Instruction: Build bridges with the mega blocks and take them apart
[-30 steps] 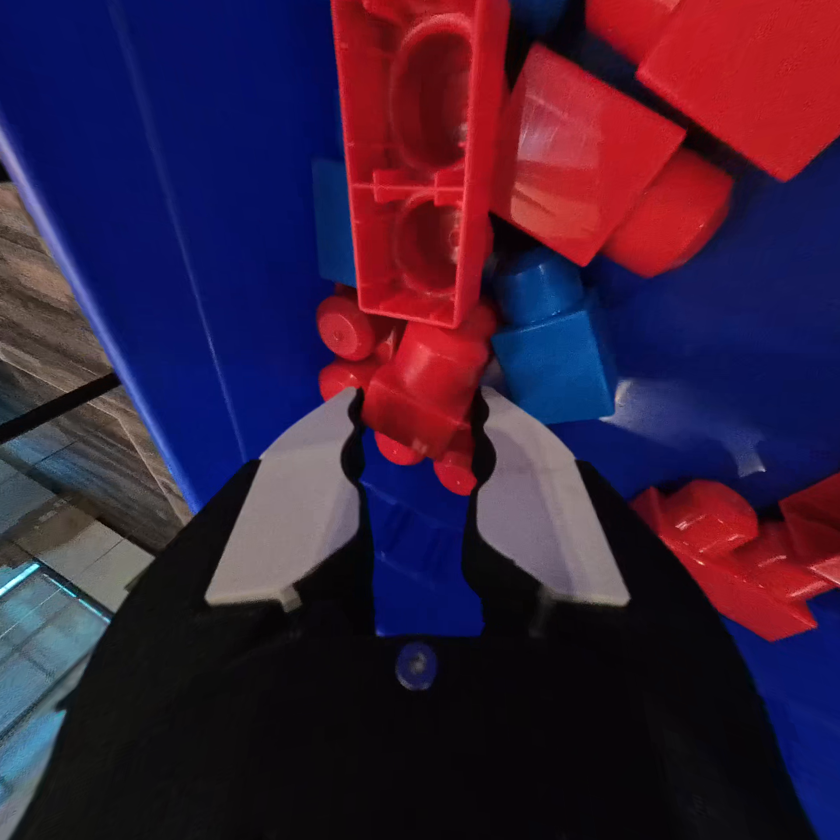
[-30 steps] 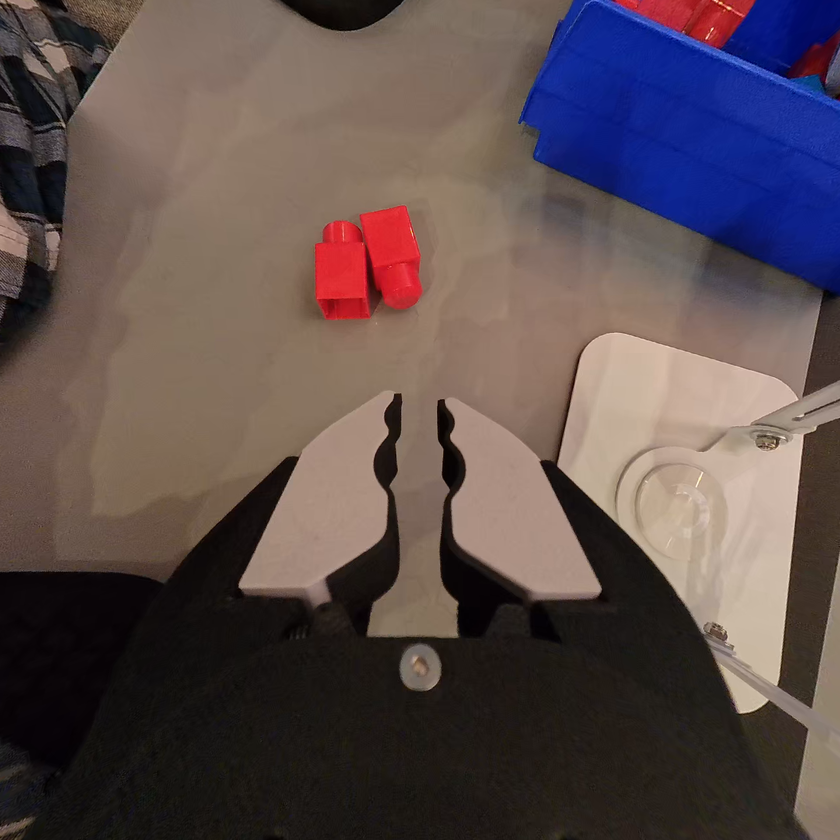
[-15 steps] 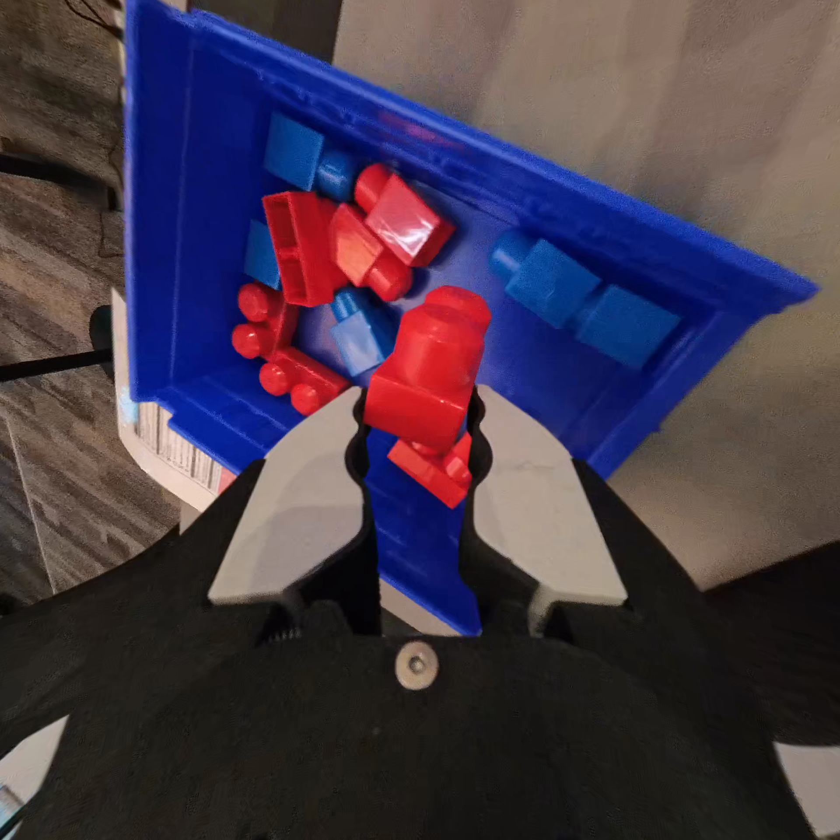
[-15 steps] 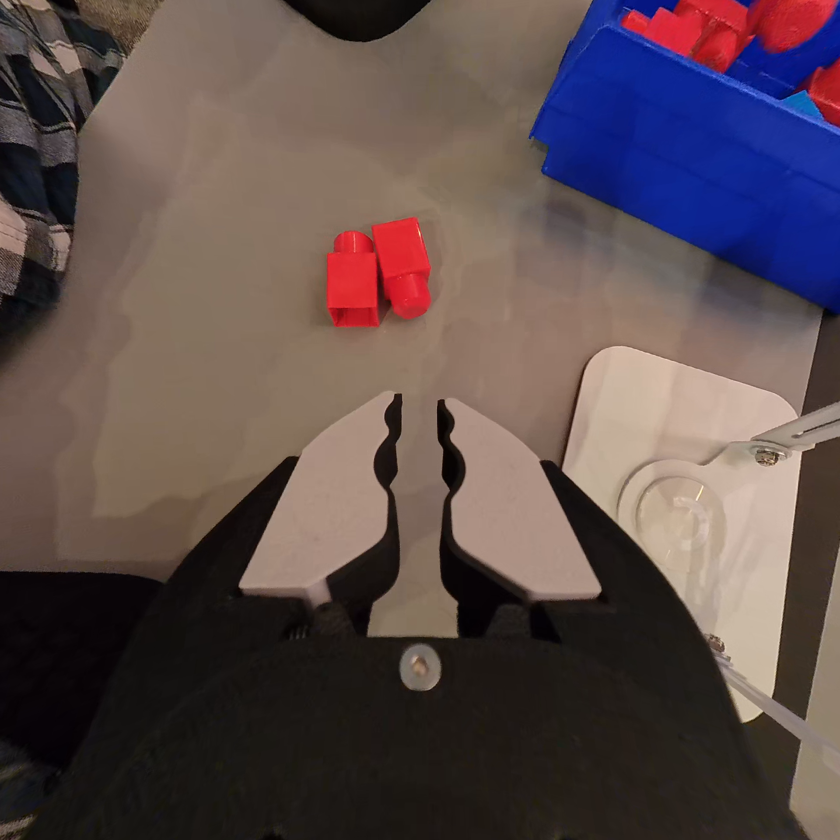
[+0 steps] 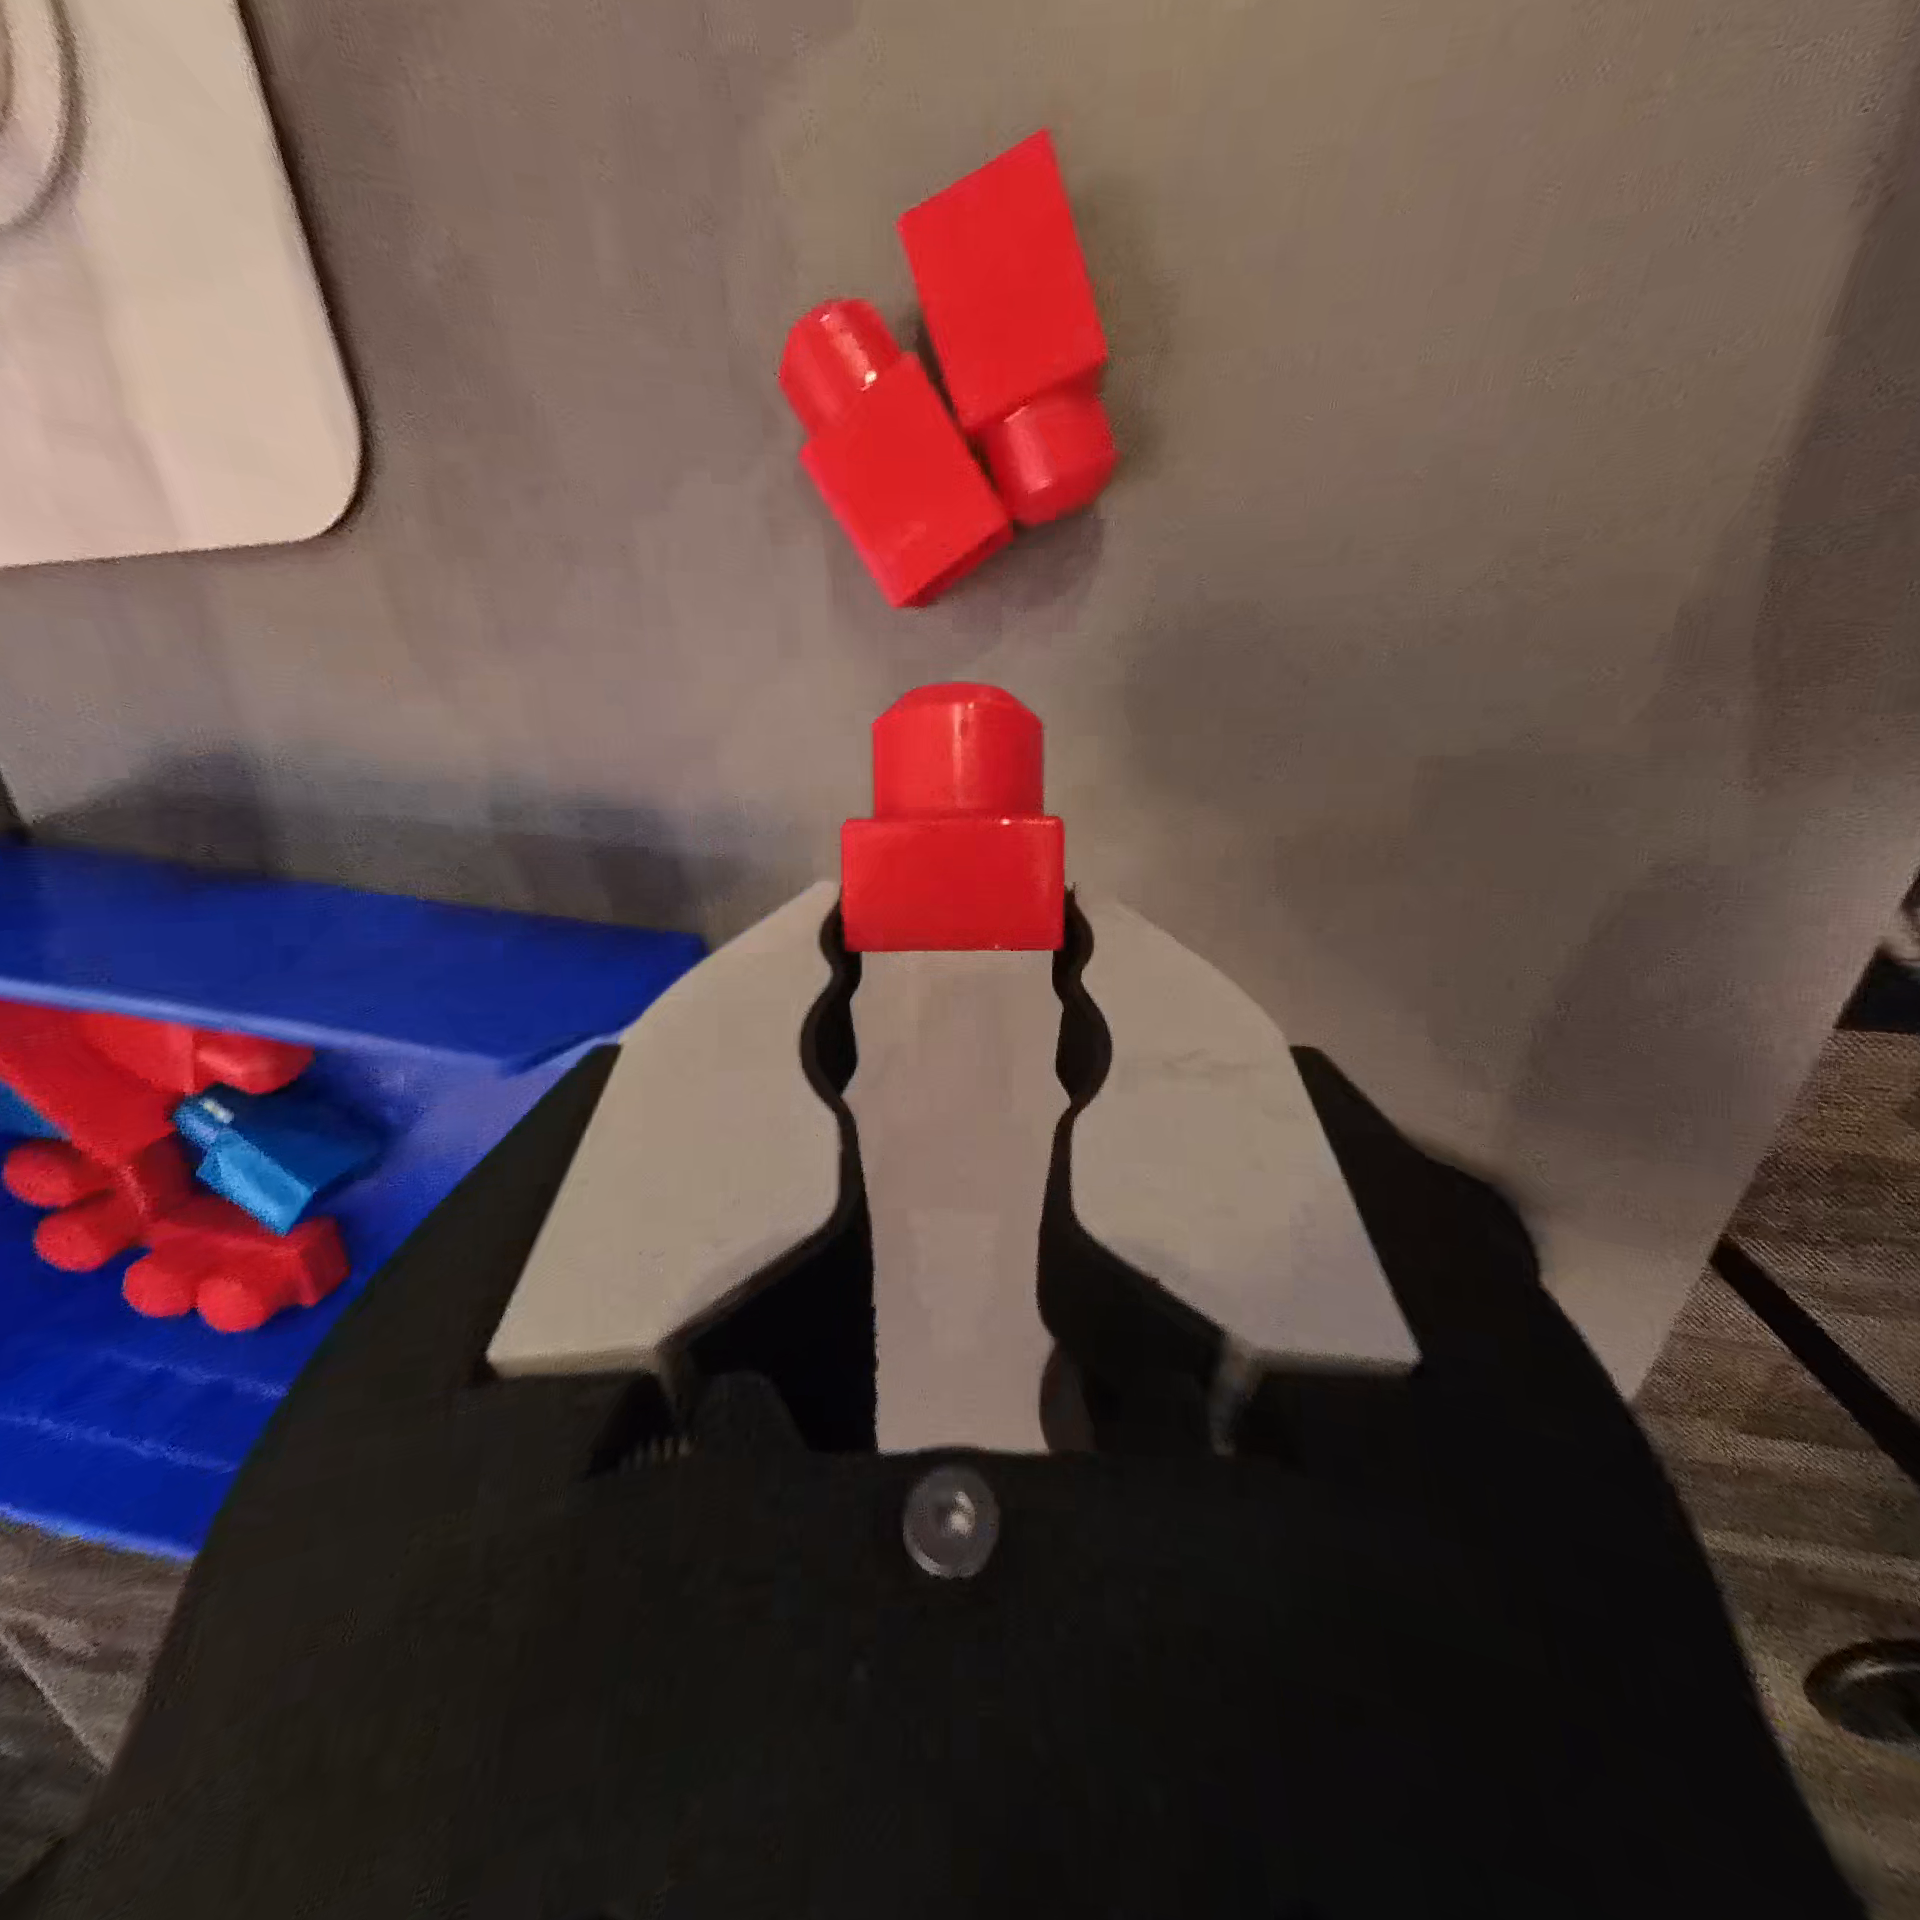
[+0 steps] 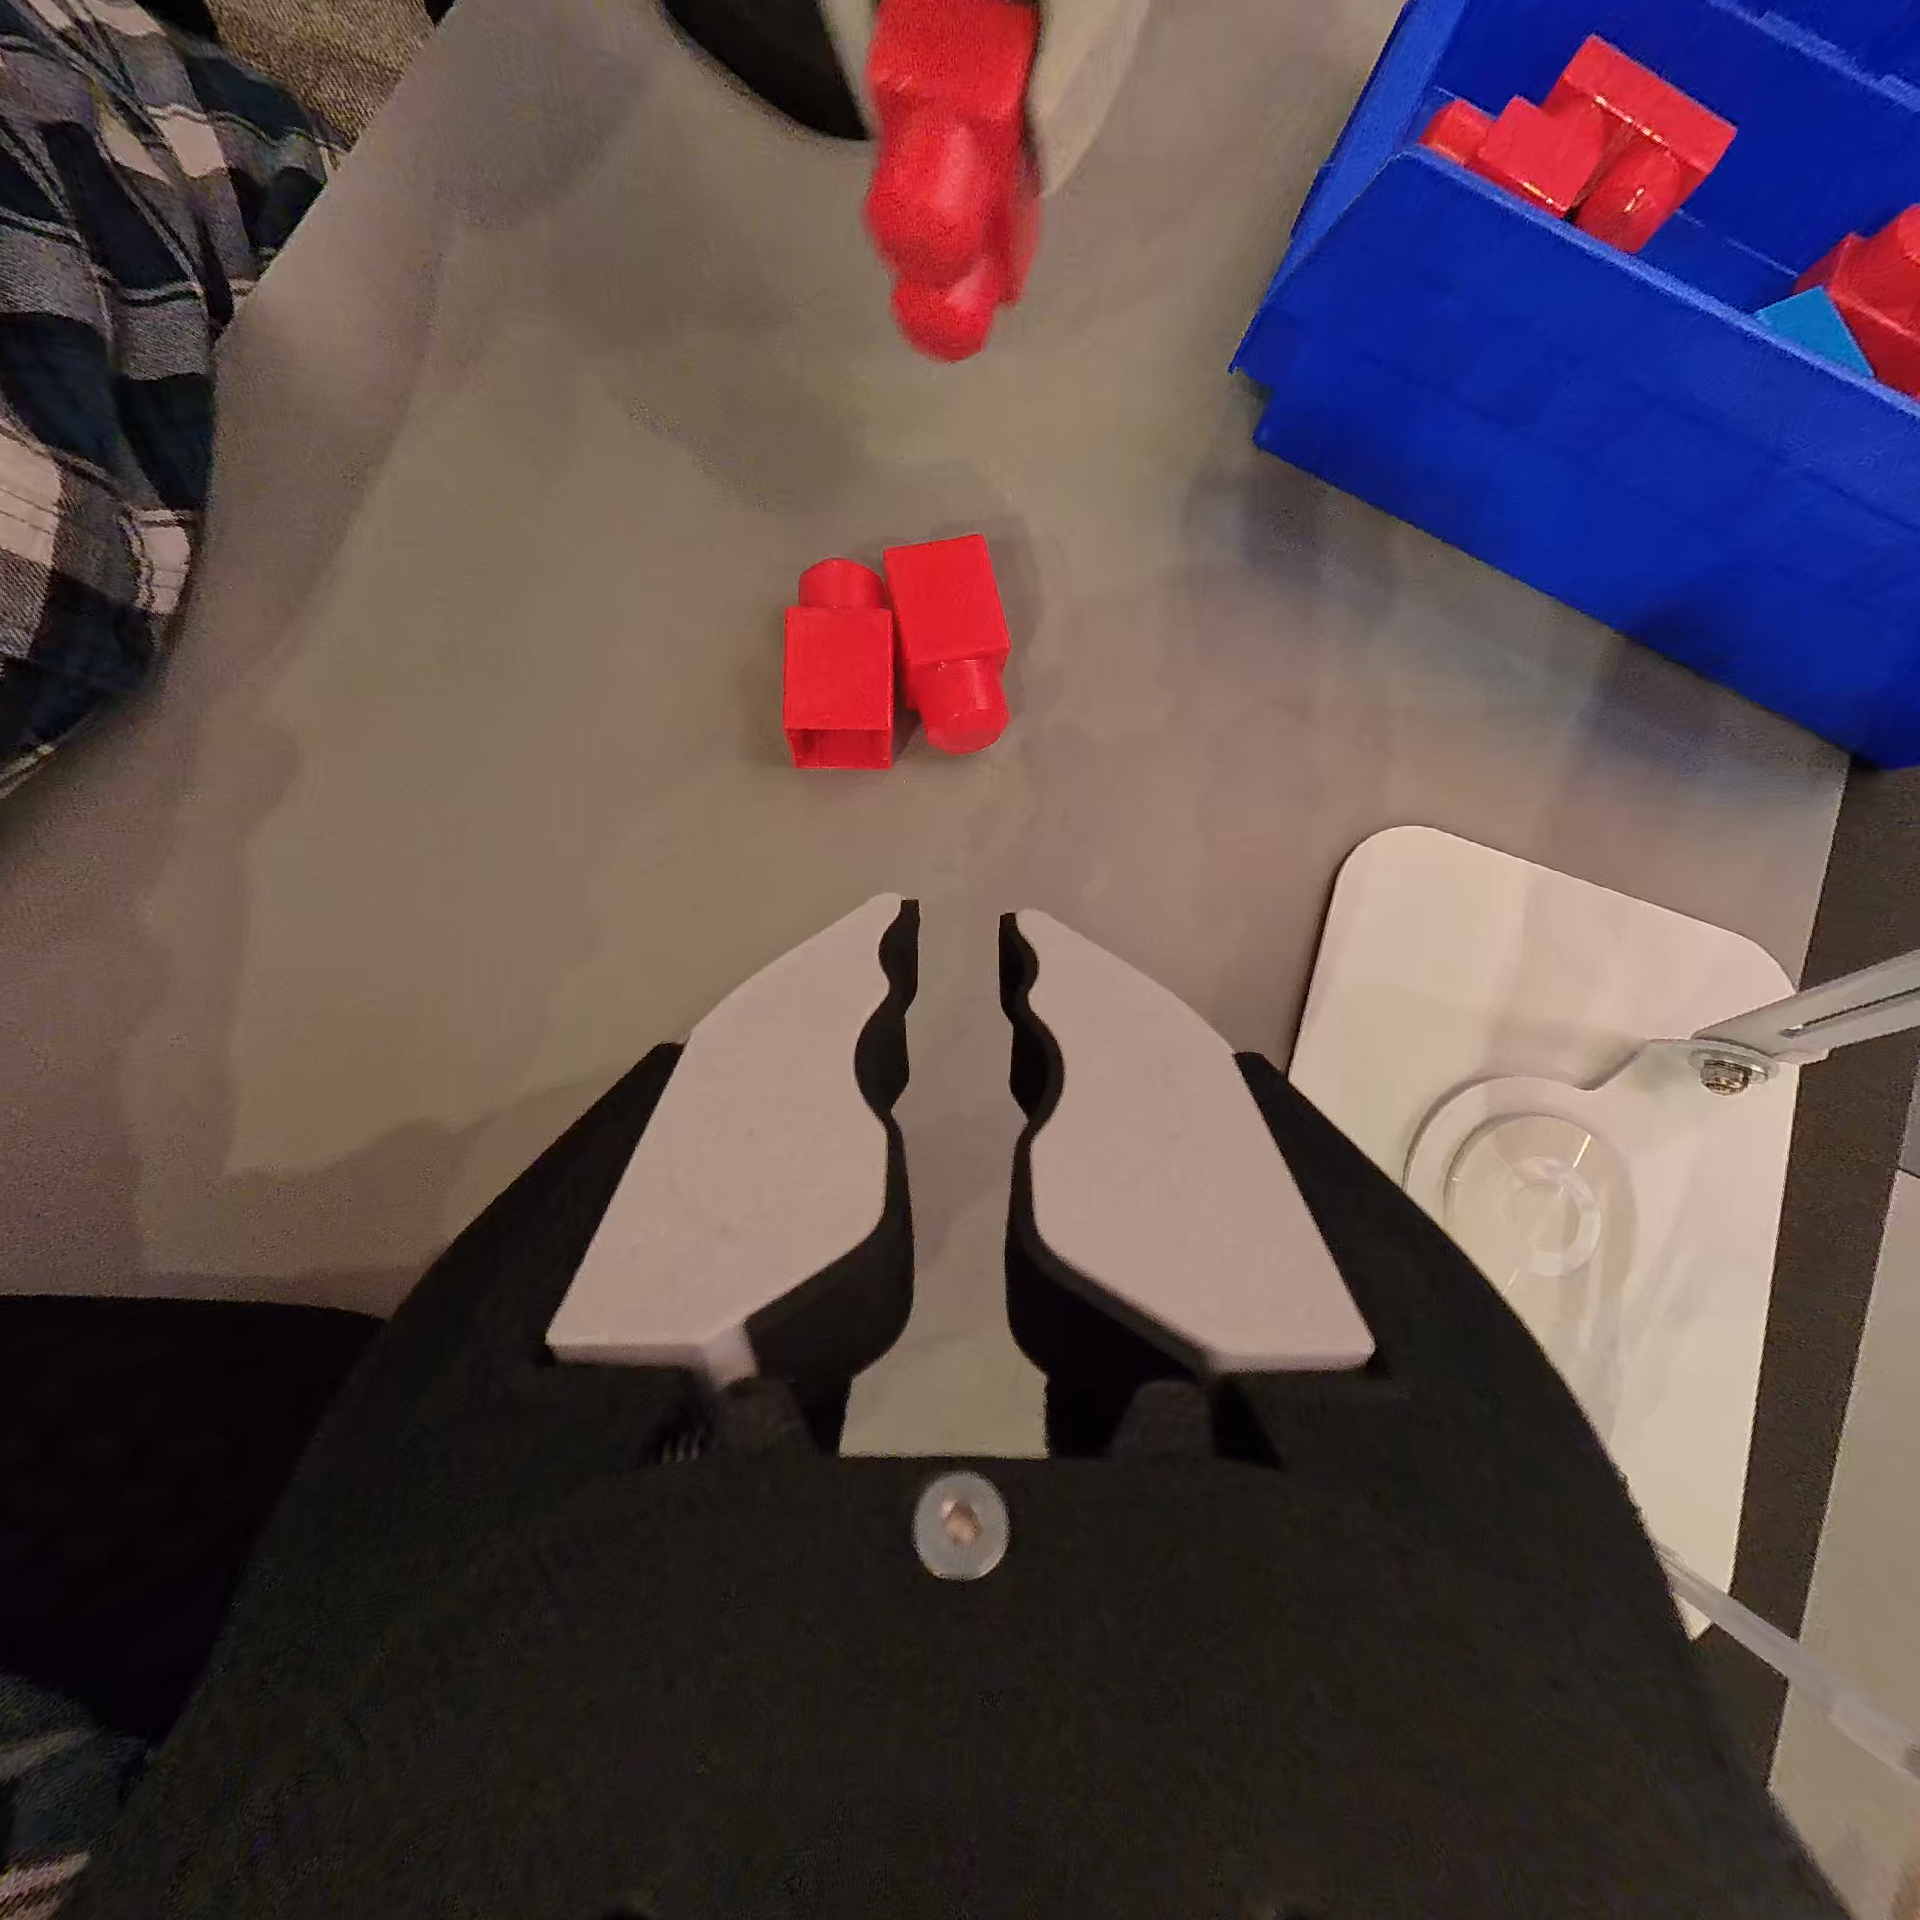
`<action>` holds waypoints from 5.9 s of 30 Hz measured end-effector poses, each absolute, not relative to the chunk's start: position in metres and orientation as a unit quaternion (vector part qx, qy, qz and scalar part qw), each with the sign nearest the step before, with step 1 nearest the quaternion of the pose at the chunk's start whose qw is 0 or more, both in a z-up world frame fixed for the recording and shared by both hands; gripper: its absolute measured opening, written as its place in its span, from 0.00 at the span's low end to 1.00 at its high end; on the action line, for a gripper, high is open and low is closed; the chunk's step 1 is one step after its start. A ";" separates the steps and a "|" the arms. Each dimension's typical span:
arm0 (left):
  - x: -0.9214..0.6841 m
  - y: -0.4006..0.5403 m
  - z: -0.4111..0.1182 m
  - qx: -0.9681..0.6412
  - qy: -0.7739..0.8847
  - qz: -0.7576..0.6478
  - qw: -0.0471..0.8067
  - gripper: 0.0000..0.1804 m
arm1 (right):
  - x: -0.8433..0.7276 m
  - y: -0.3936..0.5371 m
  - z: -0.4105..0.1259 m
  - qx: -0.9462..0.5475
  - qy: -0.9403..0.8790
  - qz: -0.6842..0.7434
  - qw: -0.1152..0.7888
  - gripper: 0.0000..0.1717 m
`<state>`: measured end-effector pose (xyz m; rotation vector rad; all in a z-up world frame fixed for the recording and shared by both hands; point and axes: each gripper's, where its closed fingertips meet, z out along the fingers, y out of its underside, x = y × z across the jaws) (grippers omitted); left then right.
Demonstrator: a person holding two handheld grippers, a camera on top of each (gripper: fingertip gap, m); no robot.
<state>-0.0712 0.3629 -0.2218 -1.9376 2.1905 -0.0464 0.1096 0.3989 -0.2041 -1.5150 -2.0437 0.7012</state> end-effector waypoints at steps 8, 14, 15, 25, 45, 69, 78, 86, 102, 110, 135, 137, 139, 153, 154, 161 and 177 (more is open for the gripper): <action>-0.035 0.294 -0.265 -0.613 0.778 -0.135 -0.010 0.19 | 0.110 0.396 -0.205 -0.554 -0.753 0.259 0.242 0.09; 0.051 0.274 -0.262 -0.624 0.730 -0.276 0.046 0.19 | 0.110 0.395 -0.206 -0.553 -0.755 0.260 0.236 0.09; 0.061 0.281 -0.267 -0.633 0.724 -0.266 0.061 0.19 | 0.110 0.394 -0.206 -0.553 -0.756 0.259 0.236 0.09; 0.077 0.310 -0.276 -0.668 0.701 -0.228 0.096 0.29 | 0.110 0.393 -0.202 -0.550 -0.756 0.263 0.237 0.09; -0.009 0.357 -0.273 -0.737 0.631 -0.126 0.204 0.33 | 0.082 0.374 -0.229 -0.540 -0.773 0.268 0.198 0.12; -0.035 0.388 -0.282 -0.785 0.568 -0.102 0.228 0.32 | 0.048 0.363 -0.295 -0.585 -0.775 0.206 0.122 0.20; -0.030 0.385 -0.276 -0.778 0.578 -0.091 0.231 0.33 | 0.074 0.347 -0.289 -0.640 -0.722 0.264 -0.002 0.36; -0.030 0.381 -0.272 -0.775 0.579 -0.090 0.238 0.33 | 0.066 0.305 -0.269 -0.582 -0.733 0.348 -0.051 0.31; -0.011 0.358 -0.295 -0.770 0.590 -0.121 0.212 0.56 | 0.072 0.323 -0.263 -0.592 -0.731 0.339 -0.021 0.28; 0.018 0.354 -0.303 -0.722 0.638 -0.169 0.204 0.57 | 0.073 0.323 -0.264 -0.589 -0.735 0.336 -0.020 0.27; 0.011 0.339 -0.300 -0.709 0.654 -0.181 0.192 0.50 | 0.075 0.325 -0.262 -0.589 -0.735 0.335 -0.015 0.26; 0.008 0.345 -0.298 -0.711 0.653 -0.170 0.198 0.50 | 0.075 0.326 -0.261 -0.589 -0.735 0.335 -0.012 0.26; 0.008 0.351 -0.294 -0.710 0.650 -0.170 0.209 0.52 | 0.075 0.326 -0.259 -0.589 -0.734 0.338 -0.009 0.26; 0.032 0.350 -0.305 -0.644 0.709 -0.191 0.215 0.44 | 0.076 0.325 -0.257 -0.586 -0.738 0.335 -0.009 0.26; 0.032 0.350 -0.307 -0.640 0.711 -0.193 0.218 0.43 | 0.076 0.324 -0.257 -0.585 -0.738 0.335 -0.009 0.26; 0.035 0.348 -0.309 -0.638 0.704 -0.213 0.229 0.42 | 0.075 0.324 -0.258 -0.584 -0.739 0.335 -0.010 0.25; 0.030 0.352 -0.307 -0.651 0.687 -0.205 0.250 0.42 | 0.075 0.334 -0.242 -0.588 -0.730 0.347 0.029 0.26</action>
